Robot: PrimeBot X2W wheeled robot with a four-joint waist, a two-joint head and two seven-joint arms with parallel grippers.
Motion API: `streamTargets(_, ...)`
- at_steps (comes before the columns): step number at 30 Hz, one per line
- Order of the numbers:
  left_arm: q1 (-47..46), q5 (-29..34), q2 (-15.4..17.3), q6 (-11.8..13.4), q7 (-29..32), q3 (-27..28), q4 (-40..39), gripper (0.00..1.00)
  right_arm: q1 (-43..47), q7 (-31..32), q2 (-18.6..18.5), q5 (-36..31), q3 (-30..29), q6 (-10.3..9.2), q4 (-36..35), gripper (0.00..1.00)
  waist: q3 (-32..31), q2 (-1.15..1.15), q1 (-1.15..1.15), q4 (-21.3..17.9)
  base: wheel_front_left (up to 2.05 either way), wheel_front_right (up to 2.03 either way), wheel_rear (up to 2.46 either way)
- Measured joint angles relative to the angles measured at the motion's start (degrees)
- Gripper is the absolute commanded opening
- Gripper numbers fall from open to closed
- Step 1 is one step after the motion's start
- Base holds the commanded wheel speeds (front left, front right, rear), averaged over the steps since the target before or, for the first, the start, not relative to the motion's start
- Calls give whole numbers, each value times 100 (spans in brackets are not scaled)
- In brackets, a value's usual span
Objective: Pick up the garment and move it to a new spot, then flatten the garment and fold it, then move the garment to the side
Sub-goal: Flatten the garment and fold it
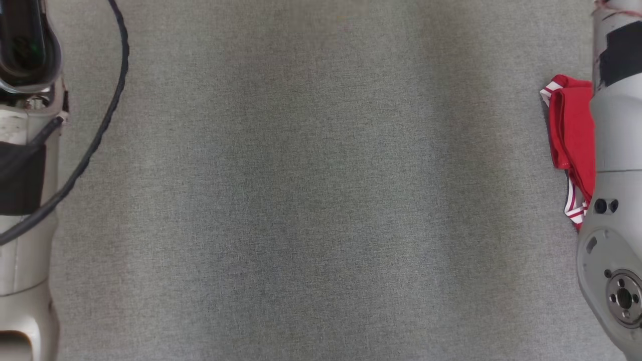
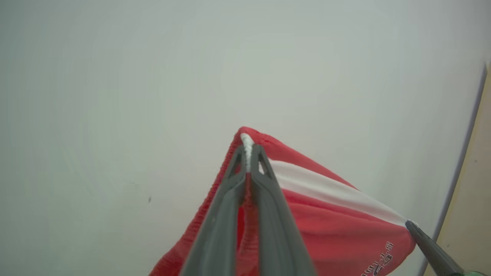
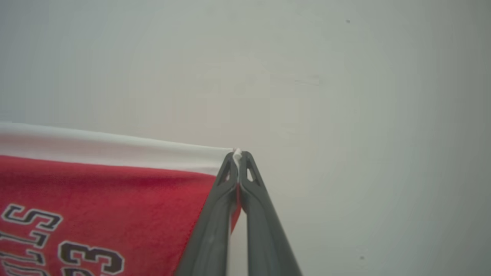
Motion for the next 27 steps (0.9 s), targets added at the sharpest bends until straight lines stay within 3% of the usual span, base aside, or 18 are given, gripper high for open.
streamTargets(4, 313, 1, -59, -185, -205, 93, -93, 0, 200, -36, 71, -224, -91, 0, -375, 0, 4, 0, -1, 10, 0, 0, 0)
streamTargets(9, 1568, 7, -272, -248, -275, -55, 80, 0, 1277, 135, 38, -185, 683, -5, 159, 0, -101, 0, 0, 38, 0, 0, 0)
streamTargets(12, 2399, -59, -402, -289, -289, -198, 241, 0, 2035, 672, -31, 301, 1290, -7, 582, 0, -245, 0, -1, 53, 0, 0, 0)
streamTargets(15, 3088, -54, -454, -293, -299, -365, 321, 0, 2703, 1068, -215, 894, 1879, -7, 554, 0, -418, 0, -1, 64, 0, 0, 0)
streamTargets(22, 4317, -140, -341, -320, -305, -761, 56, 0, 4179, 1737, -987, 2076, 2763, -7, -923, 0, -825, 0, -1, 3, 0, 0, 0)
streamTargets(27, 5191, 54, -390, -321, -305, -616, -254, 0, 5378, 2587, -1543, 2524, 2496, -7, -2246, 0, -1145, -1, -2, -25, 0, 0, 0)
